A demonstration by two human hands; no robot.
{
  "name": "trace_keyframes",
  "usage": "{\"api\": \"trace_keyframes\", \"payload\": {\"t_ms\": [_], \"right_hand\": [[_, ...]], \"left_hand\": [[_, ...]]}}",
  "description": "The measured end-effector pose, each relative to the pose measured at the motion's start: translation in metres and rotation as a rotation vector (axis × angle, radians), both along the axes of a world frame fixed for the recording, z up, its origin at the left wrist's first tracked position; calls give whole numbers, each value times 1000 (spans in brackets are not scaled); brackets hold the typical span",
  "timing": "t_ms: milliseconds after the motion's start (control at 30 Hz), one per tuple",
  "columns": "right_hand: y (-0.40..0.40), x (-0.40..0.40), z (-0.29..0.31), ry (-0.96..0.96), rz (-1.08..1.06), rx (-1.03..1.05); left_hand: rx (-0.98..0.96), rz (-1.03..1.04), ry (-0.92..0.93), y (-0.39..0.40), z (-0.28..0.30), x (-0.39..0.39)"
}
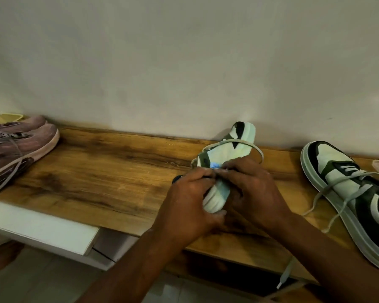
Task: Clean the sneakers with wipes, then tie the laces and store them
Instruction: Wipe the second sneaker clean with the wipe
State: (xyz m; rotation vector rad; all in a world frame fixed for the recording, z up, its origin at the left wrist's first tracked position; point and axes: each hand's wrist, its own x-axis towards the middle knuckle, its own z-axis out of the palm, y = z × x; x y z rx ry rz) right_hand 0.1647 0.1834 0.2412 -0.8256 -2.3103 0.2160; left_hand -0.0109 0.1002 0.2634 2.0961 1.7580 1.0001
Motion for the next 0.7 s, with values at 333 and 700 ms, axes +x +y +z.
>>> {"api": "trace_keyframes", "payload": {"t_ms": [333, 700], "right_hand": [[22, 22, -7, 148, -236, 69], [-57, -1, -5, -23, 101, 85]], "left_hand": [[-97, -5, -80, 4, 2, -34], [-75, -262, 13, -3, 6, -29]]}}
